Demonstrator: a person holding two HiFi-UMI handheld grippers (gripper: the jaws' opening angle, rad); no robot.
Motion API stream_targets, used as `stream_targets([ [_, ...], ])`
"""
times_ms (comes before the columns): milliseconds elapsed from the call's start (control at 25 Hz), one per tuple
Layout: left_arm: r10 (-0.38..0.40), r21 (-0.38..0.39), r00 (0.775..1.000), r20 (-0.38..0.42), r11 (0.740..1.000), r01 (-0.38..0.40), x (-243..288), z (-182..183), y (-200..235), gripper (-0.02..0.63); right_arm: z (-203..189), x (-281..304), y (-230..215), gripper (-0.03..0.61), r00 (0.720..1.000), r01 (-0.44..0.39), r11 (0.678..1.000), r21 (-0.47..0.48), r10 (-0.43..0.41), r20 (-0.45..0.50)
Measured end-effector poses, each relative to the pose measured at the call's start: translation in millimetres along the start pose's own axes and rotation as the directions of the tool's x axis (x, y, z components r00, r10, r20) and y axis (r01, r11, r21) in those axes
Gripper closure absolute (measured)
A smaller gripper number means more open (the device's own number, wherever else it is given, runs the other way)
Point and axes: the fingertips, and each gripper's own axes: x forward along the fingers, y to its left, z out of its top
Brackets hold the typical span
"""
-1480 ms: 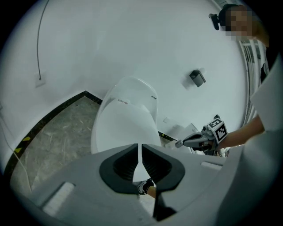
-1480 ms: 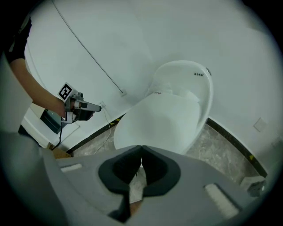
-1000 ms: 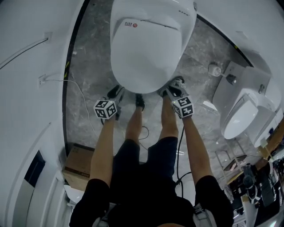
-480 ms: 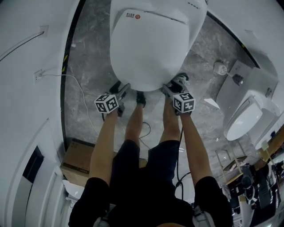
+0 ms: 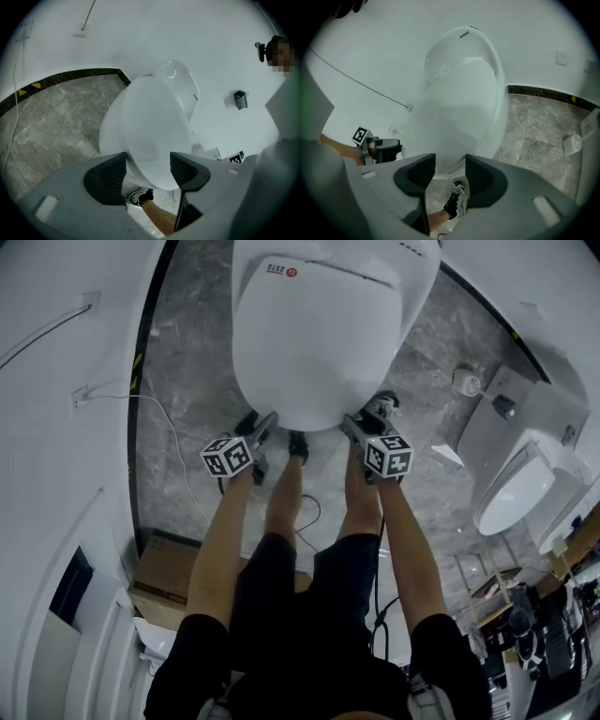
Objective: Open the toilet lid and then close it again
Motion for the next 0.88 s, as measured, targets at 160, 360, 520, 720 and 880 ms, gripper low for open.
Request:
stream_targets([
  [160,-0.005,-0.008,1.000,0.009,1.000,0.005,-6.0,0.6,-1.8,0.327,2.9,-5.3,10.5,0.425,0.999,-0.032,0.999,0.003,0.032,0.018],
  [360,-0.014,-0.025,1.000,0.006,1.000,0.014,-8.9,-1.0,-3.4,0.332,13.9,4.8,68.0,0.551,0.988,-0.155,0.981,-0.119,0.154,-0.013],
  [520,-0.011,-0.063,1.000,0.020,0.998,0.013,-10.3,1.0,1.5,0.381,8.0,10.5,79.5,0.534,0.987,-0.162,0.979,-0.122,0.159,-0.032],
  [720,0.003,-0.064,1.000,0.017,0.998,-0.001,-13.7,1.0,9.1,0.476,-13.6,-0.8,62.9,0.534,0.991,-0.129,0.987,-0.091,0.124,-0.059],
  [880,-0.004,-0.100,0.999,0.032,0.995,0.007,-18.3,2.2,12.4,0.526,-27.4,-9.5,50.3,0.534,0.992,-0.107,0.992,-0.061,0.102,-0.077],
])
